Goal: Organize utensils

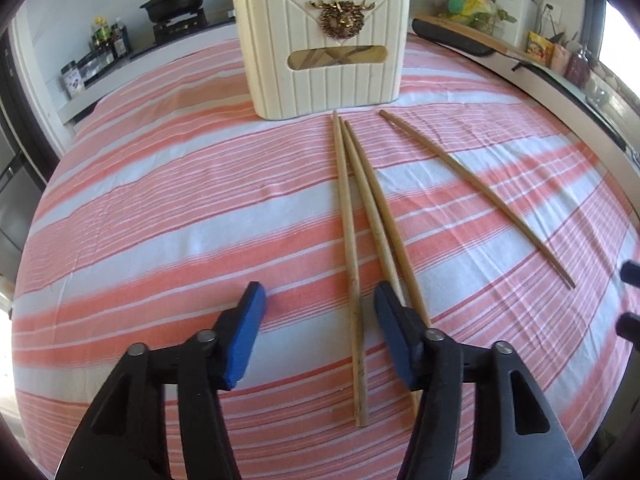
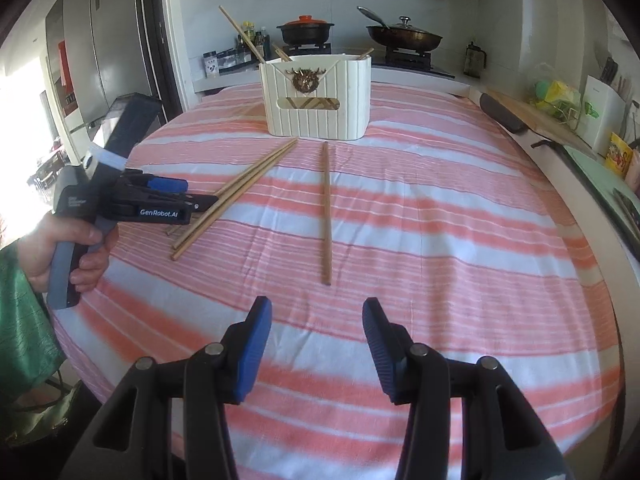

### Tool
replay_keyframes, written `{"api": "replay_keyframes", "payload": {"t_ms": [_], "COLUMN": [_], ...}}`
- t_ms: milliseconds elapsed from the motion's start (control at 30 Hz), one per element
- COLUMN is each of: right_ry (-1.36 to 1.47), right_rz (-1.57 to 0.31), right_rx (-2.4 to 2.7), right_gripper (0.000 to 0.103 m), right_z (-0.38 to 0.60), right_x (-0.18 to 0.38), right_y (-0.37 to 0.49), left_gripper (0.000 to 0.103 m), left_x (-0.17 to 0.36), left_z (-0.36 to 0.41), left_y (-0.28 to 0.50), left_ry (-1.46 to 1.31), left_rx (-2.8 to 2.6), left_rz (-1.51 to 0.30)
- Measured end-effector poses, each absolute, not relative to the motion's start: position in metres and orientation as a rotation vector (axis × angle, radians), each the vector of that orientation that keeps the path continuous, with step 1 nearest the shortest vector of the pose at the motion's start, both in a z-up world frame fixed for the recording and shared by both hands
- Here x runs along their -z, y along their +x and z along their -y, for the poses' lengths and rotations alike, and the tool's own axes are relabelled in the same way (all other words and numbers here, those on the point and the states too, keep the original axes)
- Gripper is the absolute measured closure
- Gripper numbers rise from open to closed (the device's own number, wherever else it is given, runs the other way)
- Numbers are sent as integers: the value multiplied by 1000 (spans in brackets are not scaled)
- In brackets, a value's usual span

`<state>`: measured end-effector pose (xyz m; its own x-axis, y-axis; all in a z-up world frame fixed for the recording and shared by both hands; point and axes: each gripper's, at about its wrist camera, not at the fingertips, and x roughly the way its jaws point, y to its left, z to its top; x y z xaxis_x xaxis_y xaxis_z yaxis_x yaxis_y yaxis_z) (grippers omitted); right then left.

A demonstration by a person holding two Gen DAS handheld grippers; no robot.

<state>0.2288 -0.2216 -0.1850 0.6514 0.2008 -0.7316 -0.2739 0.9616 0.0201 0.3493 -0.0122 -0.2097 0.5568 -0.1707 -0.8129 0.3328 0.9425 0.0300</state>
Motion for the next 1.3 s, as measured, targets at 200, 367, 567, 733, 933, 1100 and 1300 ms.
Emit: {"api": "replay_keyframes", "payload": {"t_ms": [200, 367, 567, 733, 933, 1100, 1300], "right_ry": [-186, -117, -104, -64, -39, -66, -36], "right_rz": [-900, -909, -917, -895, -894, -887, -903], "right_rx": [-256, -223, -133, -117, -129, -132, -102], "right_gripper": [66, 97, 97, 52, 40, 40, 40], "right_z": [195, 199, 229, 246, 249, 249, 254], "right_x": [210, 216, 216, 216, 219, 219, 218], "right_y": [318, 330, 276, 257, 265, 262, 256], "left_gripper": [98, 98, 94, 25, 21, 20, 14], "left_x": [209, 208, 207, 213, 216, 216, 214], "left_z": [22, -8, -52, -60, -54, -60, -64], "left_y": [341, 312, 265, 261, 265, 261, 258], "left_ry": [186, 65, -82, -77, -19, -65, -73], "left_rx": [232, 84, 18, -4, 7, 19, 85], "left_rz": [-927, -940, -941, -906, -899, -878, -896]}}
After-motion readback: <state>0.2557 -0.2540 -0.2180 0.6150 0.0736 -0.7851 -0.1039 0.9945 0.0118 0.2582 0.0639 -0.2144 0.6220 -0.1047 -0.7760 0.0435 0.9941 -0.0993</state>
